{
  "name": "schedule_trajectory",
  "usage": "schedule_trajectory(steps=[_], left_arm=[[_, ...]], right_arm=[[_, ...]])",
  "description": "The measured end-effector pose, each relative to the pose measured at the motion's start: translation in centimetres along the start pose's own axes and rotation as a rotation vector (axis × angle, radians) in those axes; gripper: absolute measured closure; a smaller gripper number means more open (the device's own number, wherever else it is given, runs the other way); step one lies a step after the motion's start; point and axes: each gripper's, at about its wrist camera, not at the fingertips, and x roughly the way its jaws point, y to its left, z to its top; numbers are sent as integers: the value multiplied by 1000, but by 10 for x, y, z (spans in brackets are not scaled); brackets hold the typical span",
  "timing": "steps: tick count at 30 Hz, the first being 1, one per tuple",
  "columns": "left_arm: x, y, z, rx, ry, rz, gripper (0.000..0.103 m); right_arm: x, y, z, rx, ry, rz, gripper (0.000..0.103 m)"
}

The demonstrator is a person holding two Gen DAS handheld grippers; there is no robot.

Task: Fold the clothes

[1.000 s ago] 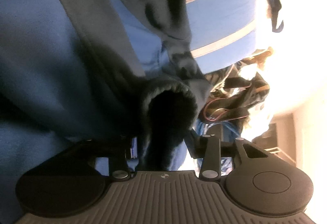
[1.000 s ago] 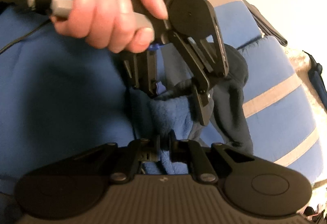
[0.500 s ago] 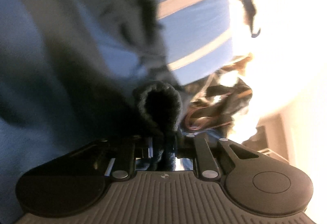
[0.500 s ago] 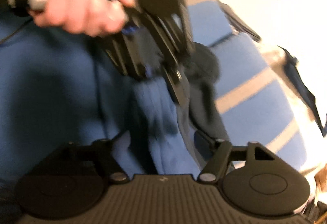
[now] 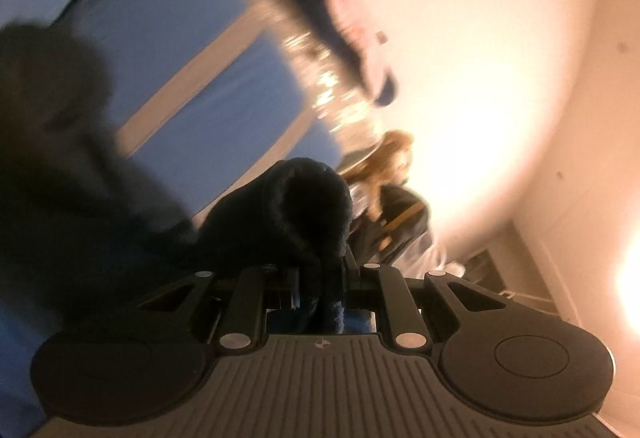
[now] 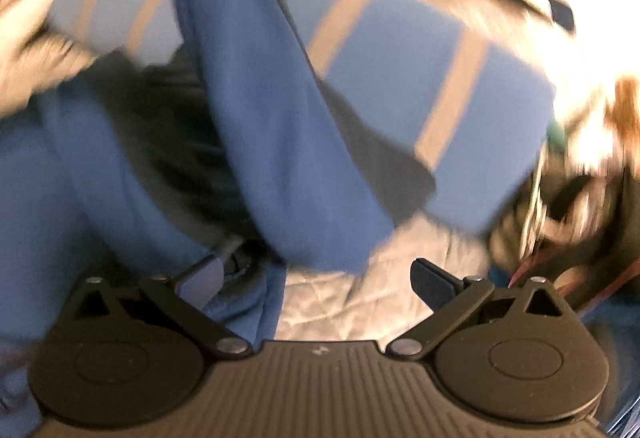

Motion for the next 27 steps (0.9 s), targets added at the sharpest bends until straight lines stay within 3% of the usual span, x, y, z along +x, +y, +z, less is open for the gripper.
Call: schedule_trajectory(steps=[4, 11, 19, 23, 24, 26, 27], left_arm=[[9, -54, 24, 24, -62, -38, 86], [4, -127, 58, 53, -199, -80, 86], [-20, -140, 96, 21, -308, -32, 86], [-40, -133, 110, 50, -306, -8, 86], [-46, -132, 113, 65, -302, 4, 86], [-61, -127, 120, 99, -284, 36, 86], [-70, -124, 124, 122, -275, 62, 86]], right_arm=[[10, -28, -8, 184, 4, 43, 0], [32, -28, 8, 208, -77, 170, 0], [83, 8, 38, 184, -105, 237, 0], [120, 28, 49, 96, -87, 141, 3], [126, 24, 49, 109, -84, 128, 7], [139, 10, 50, 164, -70, 92, 54], [141, -2, 48, 225, -64, 95, 59]])
